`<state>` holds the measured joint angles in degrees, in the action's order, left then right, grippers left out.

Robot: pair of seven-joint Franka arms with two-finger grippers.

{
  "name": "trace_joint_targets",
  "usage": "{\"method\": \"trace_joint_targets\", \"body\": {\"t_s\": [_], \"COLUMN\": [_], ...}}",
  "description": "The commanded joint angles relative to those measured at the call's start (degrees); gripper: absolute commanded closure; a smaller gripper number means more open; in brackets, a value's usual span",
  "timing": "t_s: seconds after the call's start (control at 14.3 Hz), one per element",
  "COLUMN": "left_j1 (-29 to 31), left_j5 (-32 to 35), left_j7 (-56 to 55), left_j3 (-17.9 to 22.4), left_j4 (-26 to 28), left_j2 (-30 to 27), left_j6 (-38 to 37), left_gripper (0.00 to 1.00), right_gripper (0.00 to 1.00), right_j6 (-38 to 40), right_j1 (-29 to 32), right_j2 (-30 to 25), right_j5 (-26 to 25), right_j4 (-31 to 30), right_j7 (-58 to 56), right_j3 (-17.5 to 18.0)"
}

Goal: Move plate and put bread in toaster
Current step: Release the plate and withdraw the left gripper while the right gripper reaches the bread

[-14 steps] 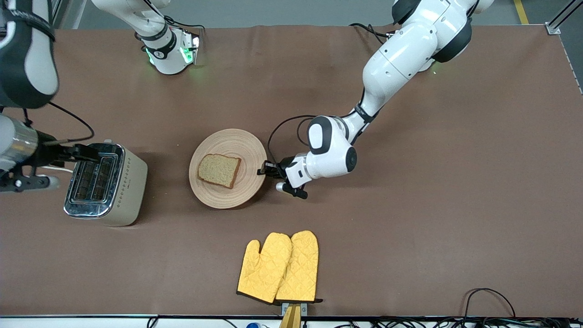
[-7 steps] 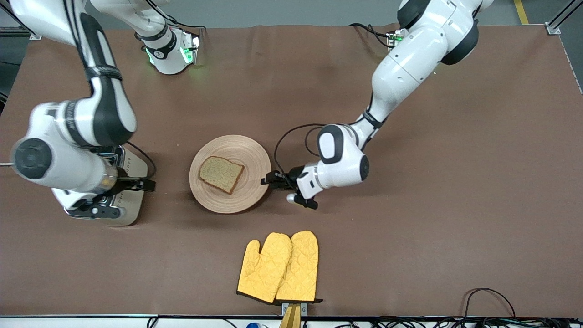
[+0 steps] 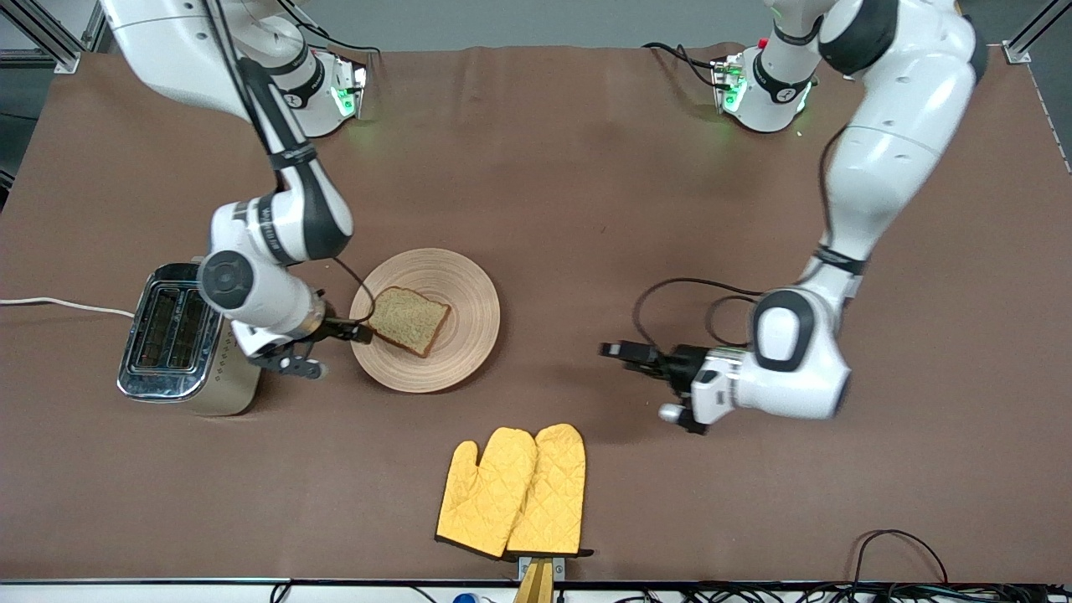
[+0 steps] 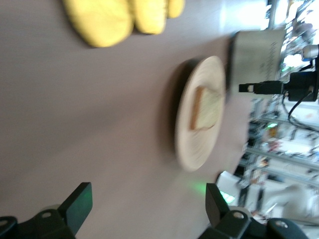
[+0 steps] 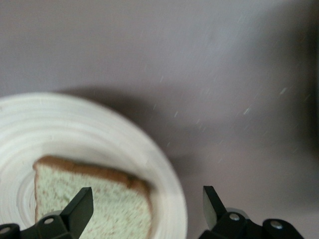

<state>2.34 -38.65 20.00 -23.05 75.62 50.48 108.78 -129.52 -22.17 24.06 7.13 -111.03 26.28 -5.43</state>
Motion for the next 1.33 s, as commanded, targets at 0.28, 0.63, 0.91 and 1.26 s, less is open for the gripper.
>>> {"method": "trace_joint_targets", "body": {"t_s": [0.28,0.63,0.91,1.26], "left_j1": [5.93,5.93,5.84,5.84], "left_j5": [29.73,40.13,43.56,43.75], "left_j7": [-0.84,-6.86,-16.56,-21.40], "left_j3": [0.02,0.37,0.20,1.68], "left_j4": [-1.53,-1.53,-1.01,-1.18], "left_j2": [-12.58,-23.73,-33.75,-38.60], "left_j6": [-7.80,-13.84,-19.48,-20.72], "left_gripper": [0.00,0.00,0.00,0.00], "right_gripper": [0.15,0.22,0.28,0.36], "right_j6": [-6.53,-7.85,-8.81,-10.31], "right_j1": [-2.00,-2.26,-3.14,-4.02], "right_j2": [-2.52,-2.61,-4.46,-6.04], "right_j5": [1.13,2.54,2.62,2.62], "right_j4": [-8.49,-9.81,-12.19,-14.39], "right_j7": [2.37,2.28,2.46,2.46], "right_j3": [-0.19,-0.19,-0.19,-0.19]}}
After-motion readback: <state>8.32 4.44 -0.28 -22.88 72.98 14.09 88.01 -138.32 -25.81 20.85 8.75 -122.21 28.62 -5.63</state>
